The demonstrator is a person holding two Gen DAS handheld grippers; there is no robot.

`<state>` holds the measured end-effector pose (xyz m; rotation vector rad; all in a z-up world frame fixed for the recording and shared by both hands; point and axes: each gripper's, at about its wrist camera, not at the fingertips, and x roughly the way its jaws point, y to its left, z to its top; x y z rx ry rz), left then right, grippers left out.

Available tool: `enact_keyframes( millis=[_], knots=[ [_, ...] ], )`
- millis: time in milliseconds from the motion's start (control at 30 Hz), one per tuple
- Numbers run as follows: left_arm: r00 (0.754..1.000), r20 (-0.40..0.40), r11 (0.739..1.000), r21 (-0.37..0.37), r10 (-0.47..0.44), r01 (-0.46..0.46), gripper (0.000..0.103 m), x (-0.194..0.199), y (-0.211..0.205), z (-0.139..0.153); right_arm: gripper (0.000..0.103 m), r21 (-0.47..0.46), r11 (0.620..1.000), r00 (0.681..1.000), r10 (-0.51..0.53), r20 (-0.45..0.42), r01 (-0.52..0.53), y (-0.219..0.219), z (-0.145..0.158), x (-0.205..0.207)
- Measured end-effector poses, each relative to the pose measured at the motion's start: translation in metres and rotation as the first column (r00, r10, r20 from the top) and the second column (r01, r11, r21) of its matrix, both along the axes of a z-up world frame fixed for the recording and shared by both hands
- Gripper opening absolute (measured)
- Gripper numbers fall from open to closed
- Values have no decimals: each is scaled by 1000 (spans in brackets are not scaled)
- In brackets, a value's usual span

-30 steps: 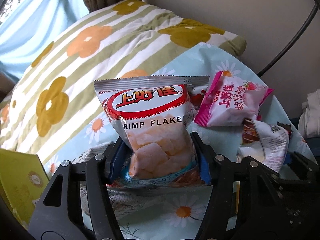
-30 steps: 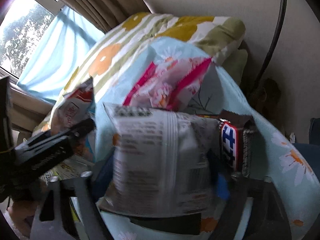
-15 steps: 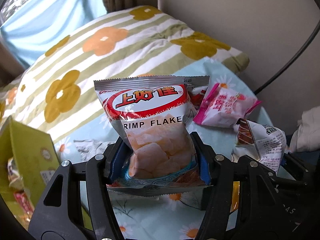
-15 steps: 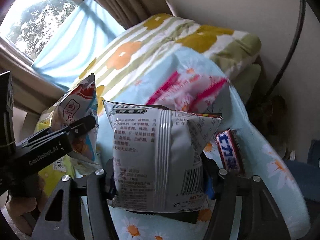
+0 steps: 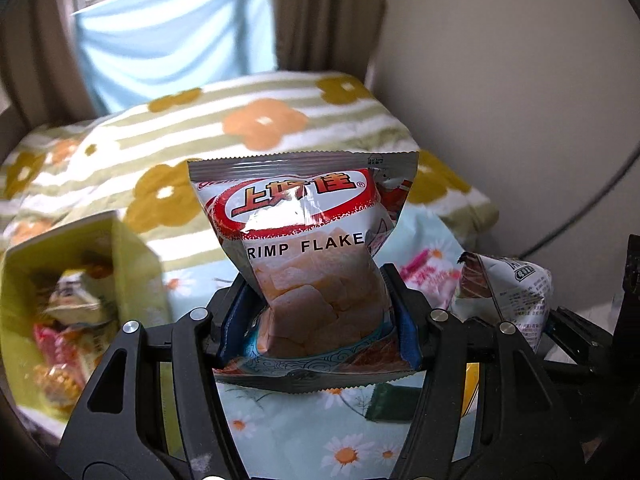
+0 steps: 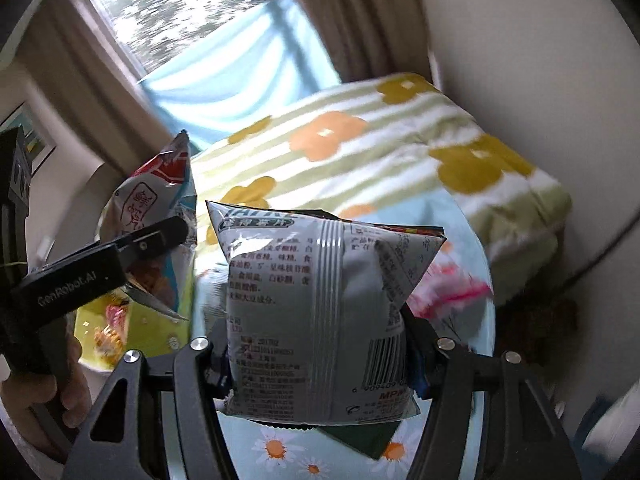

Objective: Organize snacks
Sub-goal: 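Carry the shrimp-flake bag and white chip bag into the box, opening both tools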

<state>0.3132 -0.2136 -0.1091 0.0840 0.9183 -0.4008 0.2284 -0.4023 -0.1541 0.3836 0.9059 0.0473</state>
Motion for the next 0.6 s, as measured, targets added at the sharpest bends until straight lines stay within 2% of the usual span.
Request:
enact_keyframes(
  millis=[233, 367, 600],
  knots=[
    [984, 56, 986, -27, 166, -165, 57, -4, 82, 31, 59, -52, 985, 984, 167, 66, -163, 48, 35, 24],
    [965, 66, 966, -49, 255, -252, 57, -3, 142, 37, 59, -55, 972, 967, 235, 102, -230, 94, 47, 37],
    [940, 55, 942, -36, 336, -334, 57, 4, 250, 36, 59, -45, 953, 947, 302, 110, -298, 186, 53, 58]
  ],
)
